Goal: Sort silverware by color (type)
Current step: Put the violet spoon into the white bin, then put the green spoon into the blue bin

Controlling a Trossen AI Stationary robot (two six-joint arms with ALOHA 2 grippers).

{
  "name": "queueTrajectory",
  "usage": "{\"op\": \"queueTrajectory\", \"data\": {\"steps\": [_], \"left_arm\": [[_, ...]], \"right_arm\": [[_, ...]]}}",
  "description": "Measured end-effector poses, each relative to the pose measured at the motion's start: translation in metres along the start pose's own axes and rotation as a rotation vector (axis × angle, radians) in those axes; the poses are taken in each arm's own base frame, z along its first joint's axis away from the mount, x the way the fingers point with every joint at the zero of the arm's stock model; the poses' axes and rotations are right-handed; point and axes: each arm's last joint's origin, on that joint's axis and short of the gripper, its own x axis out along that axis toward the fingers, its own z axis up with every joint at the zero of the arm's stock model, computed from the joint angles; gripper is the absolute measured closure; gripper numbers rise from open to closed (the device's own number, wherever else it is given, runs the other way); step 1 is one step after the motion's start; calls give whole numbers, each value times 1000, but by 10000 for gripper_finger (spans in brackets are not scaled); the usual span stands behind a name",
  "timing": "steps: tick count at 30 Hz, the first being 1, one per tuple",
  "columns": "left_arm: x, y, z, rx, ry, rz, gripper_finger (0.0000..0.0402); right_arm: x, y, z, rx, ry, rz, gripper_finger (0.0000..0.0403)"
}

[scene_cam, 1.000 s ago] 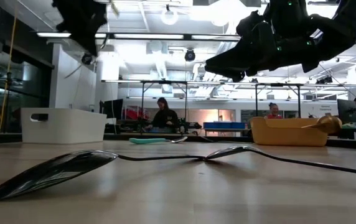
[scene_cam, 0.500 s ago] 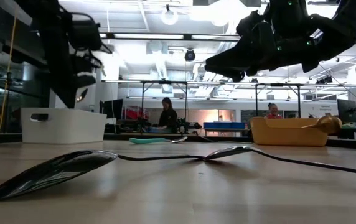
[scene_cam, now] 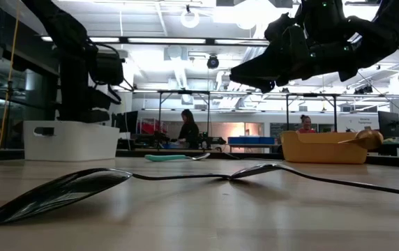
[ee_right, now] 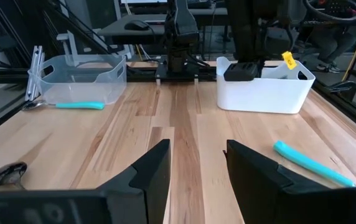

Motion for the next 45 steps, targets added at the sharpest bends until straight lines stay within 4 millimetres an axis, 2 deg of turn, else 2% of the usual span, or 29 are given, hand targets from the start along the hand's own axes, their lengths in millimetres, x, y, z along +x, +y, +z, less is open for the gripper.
{"op": "queueTrajectory", "data": {"steps": [3,5,8,12,16,19,22,26,29,32,36,45], "left_arm": [[-5,1,5,14,2,13,332],[-17,2,15,22,-32,6,311],[-41,6,30,39,-80,17,279],[-84,14,49,1,-240,-17,244],[-124,13,49,-54,-500,-208,221],[-141,-4,37,-14,-718,-425,217],[-139,-30,15,60,-882,-611,218],[-119,-64,-18,166,-1029,-771,217],[-103,-82,-40,234,-1104,-816,218],[-93,-92,-55,289,-1194,-784,218],[-88,-99,-61,337,-1286,-762,217],[-80,-105,-60,374,-1273,-737,218]], "right_arm": [[0,0,0,1,5,0,252],[0,0,0,1,5,0,252],[0,0,0,1,5,0,252],[0,0,-1,21,7,-1,252],[0,0,-2,27,21,-1,252],[0,0,-2,27,20,-1,252],[0,0,0,24,5,-1,252],[0,0,1,24,-12,-1,252],[0,1,2,21,-19,2,252],[0,1,2,20,-23,3,252],[0,1,5,16,-46,2,252],[0,1,7,12,-68,2,252]]}}
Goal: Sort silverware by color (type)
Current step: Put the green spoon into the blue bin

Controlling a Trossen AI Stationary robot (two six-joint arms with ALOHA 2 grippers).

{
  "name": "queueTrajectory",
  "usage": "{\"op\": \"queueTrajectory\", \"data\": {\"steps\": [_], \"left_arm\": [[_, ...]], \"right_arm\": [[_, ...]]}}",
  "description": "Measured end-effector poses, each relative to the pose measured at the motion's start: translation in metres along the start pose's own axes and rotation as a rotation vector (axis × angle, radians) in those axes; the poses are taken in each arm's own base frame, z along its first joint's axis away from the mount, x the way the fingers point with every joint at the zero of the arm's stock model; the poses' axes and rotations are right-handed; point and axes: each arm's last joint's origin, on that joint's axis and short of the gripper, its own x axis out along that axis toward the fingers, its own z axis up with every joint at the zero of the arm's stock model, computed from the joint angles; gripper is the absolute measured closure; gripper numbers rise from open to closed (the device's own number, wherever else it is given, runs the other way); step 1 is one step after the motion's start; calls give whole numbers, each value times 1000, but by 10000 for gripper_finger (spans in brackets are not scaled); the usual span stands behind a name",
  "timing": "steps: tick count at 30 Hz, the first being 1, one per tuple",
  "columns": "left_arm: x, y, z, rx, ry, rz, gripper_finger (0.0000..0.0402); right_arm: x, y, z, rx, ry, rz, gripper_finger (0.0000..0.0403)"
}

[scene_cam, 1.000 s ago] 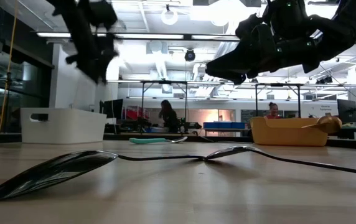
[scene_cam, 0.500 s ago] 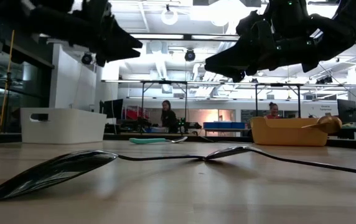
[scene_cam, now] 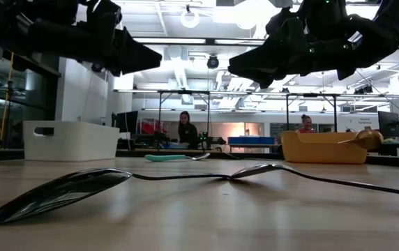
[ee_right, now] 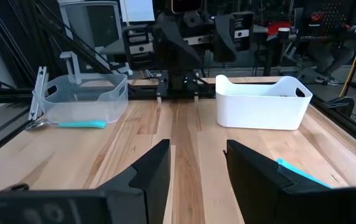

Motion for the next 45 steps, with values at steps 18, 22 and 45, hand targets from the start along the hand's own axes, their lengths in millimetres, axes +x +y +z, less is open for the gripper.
{"op": "queueTrajectory", "data": {"steps": [18,22,45], "left_arm": [[63,31,18,-123,337,269,218],[101,71,18,-175,628,337,218],[157,131,-72,-304,1036,368,222]], "right_arm": [[0,3,1,-4,-15,11,252],[0,3,2,-5,-18,11,252],[0,3,1,-8,-15,11,252]]}}
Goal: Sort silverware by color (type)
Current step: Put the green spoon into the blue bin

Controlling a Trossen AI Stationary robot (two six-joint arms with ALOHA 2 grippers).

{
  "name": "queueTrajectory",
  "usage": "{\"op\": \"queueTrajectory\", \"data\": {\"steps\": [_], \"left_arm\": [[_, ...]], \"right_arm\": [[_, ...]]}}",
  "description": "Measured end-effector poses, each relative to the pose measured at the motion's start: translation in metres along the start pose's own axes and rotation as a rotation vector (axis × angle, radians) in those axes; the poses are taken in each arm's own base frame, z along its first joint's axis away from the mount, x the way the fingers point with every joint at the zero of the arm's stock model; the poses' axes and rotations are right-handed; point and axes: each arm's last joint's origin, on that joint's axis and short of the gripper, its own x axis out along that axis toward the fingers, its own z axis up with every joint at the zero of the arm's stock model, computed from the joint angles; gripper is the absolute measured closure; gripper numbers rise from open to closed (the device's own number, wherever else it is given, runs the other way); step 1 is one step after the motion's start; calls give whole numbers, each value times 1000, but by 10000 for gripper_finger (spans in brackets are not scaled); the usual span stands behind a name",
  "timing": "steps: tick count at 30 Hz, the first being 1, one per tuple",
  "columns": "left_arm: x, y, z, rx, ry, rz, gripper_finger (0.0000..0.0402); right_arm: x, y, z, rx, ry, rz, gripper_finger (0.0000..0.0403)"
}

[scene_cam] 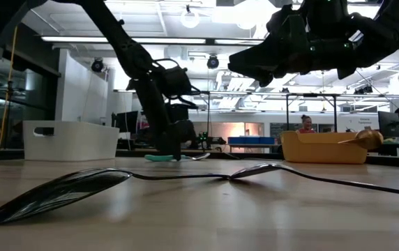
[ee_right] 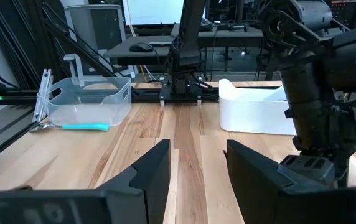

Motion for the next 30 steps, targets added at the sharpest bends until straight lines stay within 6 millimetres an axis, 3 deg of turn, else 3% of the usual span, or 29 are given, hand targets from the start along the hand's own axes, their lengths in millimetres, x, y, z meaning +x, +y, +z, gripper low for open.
{"op": "queueTrajectory", "data": {"steps": [3,8,12,15,18,22,30], "left_arm": [[0,0,-2,3,18,23,253],[-3,1,-4,30,30,61,362],[-20,4,-3,54,18,90,361],[-50,1,7,63,-103,98,361],[-77,-5,2,73,-204,61,361],[-114,-16,-18,80,-423,-35,361],[-155,-38,-96,77,-812,-339,361]], "right_arm": [[0,0,0,0,0,0,252],[0,0,0,1,1,0,252],[0,0,-1,2,14,0,252],[0,0,-3,3,27,0,252],[0,0,-3,1,28,0,252],[0,0,-3,1,27,0,252],[0,0,-2,4,20,0,252]]}}
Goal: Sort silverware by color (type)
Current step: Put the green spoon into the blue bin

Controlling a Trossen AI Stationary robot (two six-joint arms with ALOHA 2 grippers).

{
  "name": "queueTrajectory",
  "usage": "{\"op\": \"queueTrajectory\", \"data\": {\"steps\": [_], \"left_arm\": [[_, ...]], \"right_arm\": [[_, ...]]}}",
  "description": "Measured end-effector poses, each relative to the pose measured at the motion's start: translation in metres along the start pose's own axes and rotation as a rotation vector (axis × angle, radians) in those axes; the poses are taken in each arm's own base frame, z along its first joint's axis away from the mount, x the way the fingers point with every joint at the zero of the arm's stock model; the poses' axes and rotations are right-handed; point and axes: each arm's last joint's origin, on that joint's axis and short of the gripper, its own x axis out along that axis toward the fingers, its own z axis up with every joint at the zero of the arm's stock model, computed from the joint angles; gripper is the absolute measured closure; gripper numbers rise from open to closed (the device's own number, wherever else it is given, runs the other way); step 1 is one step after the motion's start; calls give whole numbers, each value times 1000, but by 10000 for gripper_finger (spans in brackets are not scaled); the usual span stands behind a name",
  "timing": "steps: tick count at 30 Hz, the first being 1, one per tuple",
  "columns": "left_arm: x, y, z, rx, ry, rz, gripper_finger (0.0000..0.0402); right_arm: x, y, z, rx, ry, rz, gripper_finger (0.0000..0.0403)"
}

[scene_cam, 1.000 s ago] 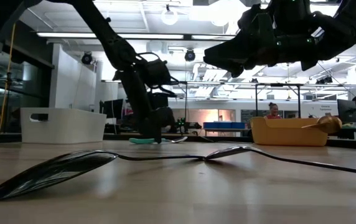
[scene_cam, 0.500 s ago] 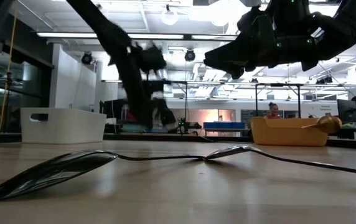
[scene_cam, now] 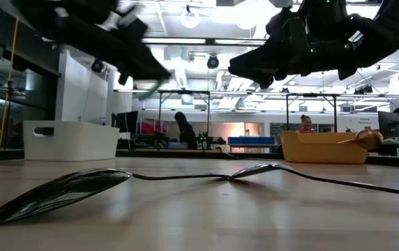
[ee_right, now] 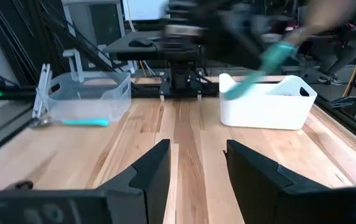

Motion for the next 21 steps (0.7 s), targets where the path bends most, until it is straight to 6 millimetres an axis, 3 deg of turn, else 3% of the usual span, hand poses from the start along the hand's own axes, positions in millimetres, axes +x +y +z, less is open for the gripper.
{"op": "queueTrajectory", "data": {"steps": [3,7,21], "left_arm": [[-21,-12,-14,-16,-103,-99,361],[-41,-22,-18,1,-250,-150,361],[-50,-24,-11,52,-318,-151,361]], "right_arm": [[0,0,3,22,-28,1,252],[0,0,8,44,-80,2,252],[-1,0,17,57,-170,15,252]]}}
